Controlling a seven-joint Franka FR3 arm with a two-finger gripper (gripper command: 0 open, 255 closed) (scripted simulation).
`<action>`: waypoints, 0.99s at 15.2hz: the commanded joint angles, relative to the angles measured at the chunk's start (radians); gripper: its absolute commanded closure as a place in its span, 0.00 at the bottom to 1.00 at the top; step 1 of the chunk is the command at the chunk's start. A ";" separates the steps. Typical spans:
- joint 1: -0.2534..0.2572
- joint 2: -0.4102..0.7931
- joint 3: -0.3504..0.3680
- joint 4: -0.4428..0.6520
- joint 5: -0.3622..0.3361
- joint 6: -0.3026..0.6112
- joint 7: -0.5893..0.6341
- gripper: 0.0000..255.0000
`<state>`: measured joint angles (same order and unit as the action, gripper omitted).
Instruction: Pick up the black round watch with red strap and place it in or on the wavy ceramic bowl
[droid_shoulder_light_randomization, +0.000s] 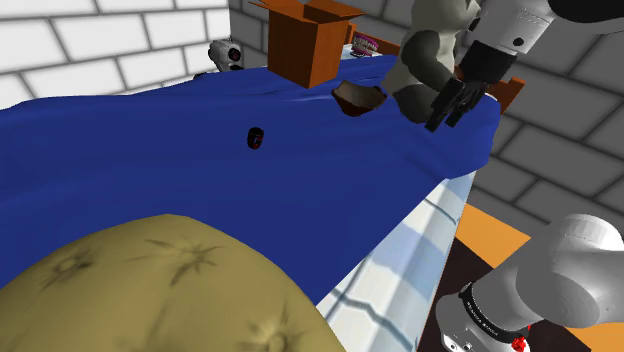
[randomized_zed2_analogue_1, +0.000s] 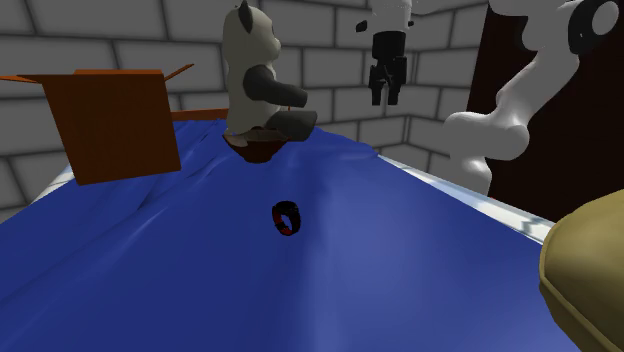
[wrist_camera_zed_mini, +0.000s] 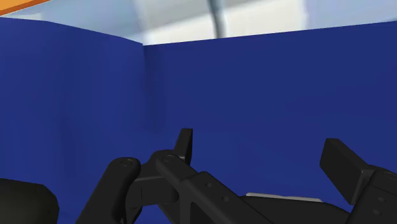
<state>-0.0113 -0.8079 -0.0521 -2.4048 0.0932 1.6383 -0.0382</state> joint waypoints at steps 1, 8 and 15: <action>0.000 0.000 0.000 0.000 0.000 0.000 0.000 0.00; 0.043 0.204 0.119 0.087 0.057 0.121 0.119 0.00; 0.070 0.438 0.225 0.236 0.065 0.211 0.240 0.00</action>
<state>0.0548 -0.4060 0.1568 -2.1905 0.1585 1.8332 0.1818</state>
